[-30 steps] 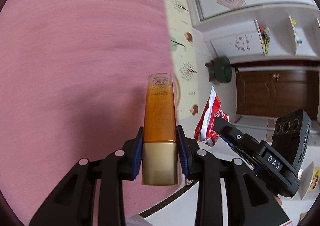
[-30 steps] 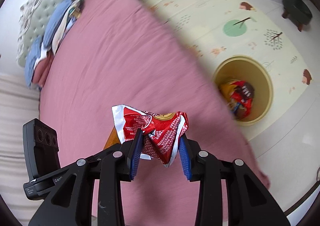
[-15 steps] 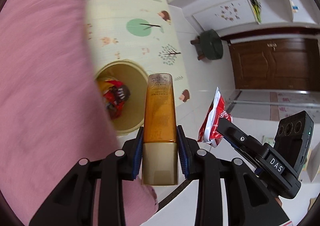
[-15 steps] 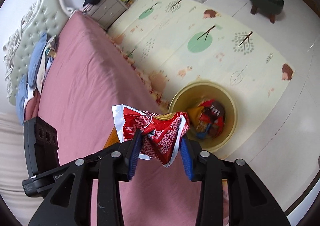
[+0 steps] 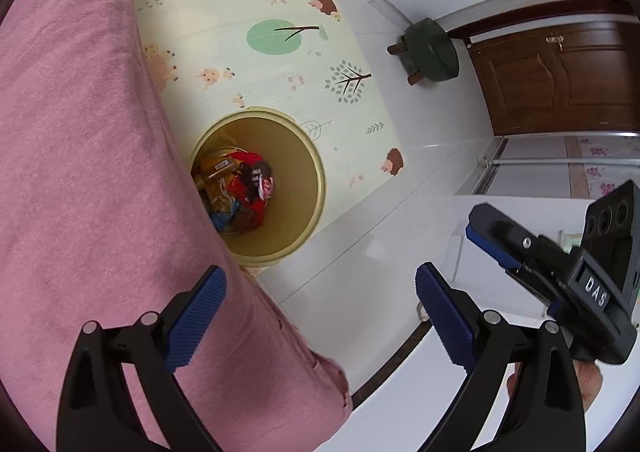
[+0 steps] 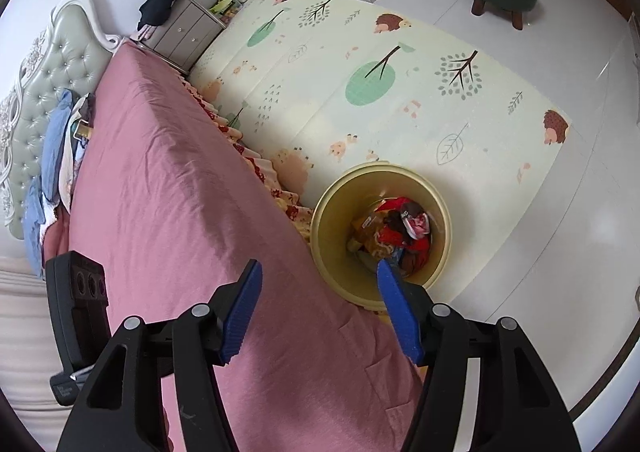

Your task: Collect trash

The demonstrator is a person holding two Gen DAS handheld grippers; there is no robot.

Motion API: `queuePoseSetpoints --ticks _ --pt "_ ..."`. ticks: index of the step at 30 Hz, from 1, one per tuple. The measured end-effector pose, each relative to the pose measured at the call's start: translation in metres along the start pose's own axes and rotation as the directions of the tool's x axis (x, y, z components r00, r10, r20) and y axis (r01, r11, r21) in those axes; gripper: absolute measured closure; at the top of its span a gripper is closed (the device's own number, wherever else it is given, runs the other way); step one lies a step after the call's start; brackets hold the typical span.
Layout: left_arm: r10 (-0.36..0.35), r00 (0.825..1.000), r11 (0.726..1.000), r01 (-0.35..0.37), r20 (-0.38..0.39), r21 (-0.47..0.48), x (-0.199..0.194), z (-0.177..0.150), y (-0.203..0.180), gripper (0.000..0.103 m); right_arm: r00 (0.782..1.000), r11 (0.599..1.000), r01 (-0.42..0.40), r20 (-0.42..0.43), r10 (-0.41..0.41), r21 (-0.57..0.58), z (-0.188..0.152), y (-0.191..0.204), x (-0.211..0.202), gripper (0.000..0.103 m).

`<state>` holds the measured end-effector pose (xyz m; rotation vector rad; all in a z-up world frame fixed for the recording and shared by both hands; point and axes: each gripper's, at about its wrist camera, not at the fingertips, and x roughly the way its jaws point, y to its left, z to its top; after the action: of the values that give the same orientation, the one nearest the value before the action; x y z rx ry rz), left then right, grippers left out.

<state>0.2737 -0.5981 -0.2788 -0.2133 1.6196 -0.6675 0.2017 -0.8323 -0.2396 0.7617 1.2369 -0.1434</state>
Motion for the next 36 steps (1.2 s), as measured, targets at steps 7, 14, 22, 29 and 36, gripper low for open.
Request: queuePoseSetpoints --ticks 7,14,22,29,36 --pt "0.035 0.998 0.999 -0.035 0.053 -0.007 -0.036 -0.022 0.017 0.008 1.0 0.998 -0.03 -0.007 0.03 -0.049 -0.015 0.03 -0.012 0.044" --pt "0.1 0.988 0.994 -0.096 0.115 -0.043 -0.091 -0.065 0.055 0.008 0.996 0.982 -0.078 -0.053 0.07 -0.17 -0.048 0.092 -0.015 0.044" --pt "0.185 0.973 0.976 -0.165 0.14 -0.143 -0.139 -0.13 0.122 0.008 0.984 0.948 -0.115 -0.163 0.069 -0.295 -0.105 0.163 0.012 0.044" --pt "0.202 0.964 0.955 -0.155 0.171 -0.252 -0.169 -0.18 0.171 0.007 0.968 0.914 -0.137 -0.245 0.043 -0.381 -0.157 0.21 0.035 0.041" --pt "0.231 0.945 0.941 -0.156 0.231 -0.3 -0.194 -0.22 0.191 0.006 0.961 0.896 -0.16 -0.274 0.045 -0.415 -0.192 0.239 0.036 0.036"
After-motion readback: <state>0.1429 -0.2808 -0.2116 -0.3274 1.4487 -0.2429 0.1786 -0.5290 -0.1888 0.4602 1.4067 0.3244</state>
